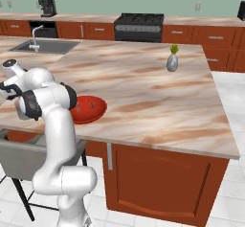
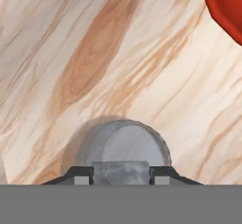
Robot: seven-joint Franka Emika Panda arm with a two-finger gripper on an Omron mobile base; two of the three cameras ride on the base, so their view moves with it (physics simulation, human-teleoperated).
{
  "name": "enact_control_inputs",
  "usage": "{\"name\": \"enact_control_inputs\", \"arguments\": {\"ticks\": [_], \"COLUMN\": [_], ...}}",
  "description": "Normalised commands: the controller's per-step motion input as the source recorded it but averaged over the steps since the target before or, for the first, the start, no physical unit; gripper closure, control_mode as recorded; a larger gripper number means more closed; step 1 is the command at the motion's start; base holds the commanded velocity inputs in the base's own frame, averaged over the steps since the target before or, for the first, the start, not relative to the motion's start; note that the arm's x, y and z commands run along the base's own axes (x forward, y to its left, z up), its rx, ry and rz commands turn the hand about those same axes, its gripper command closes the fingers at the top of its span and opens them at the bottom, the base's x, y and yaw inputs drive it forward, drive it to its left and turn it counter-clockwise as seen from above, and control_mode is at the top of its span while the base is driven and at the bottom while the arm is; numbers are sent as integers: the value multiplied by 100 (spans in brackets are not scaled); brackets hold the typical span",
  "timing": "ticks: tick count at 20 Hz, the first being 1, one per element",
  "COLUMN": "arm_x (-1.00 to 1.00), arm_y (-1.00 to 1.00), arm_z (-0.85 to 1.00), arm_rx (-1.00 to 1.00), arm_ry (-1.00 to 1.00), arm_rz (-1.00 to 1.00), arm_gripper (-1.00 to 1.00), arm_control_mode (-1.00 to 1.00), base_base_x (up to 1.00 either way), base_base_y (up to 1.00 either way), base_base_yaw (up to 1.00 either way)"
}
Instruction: There are four ice cubes in the ice bowl. Place two ice cubes in each glass of water.
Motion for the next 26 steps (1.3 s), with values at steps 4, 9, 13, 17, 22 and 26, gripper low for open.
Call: {"name": "enact_control_inputs", "arguments": {"ticks": [4,9,13,17,22,26], "arm_x": [17,23,0,0,0,16], "arm_y": [14,9,0,-1,-3,0], "arm_z": [10,-6,-39,-38,-20,-3], "arm_rx": [0,0,0,0,2,1], "arm_ry": [6,1,3,3,0,0], "arm_rz": [-3,0,0,0,0,0], "arm_gripper": [100,100,100,100,100,100], "arm_control_mode": [-100,-100,-100,-100,-100,-100], "base_base_x": [0,0,0,0,0,0], "base_base_y": [0,0,0,0,0,0], "base_base_yaw": [0,0,0,0,0,0]}}
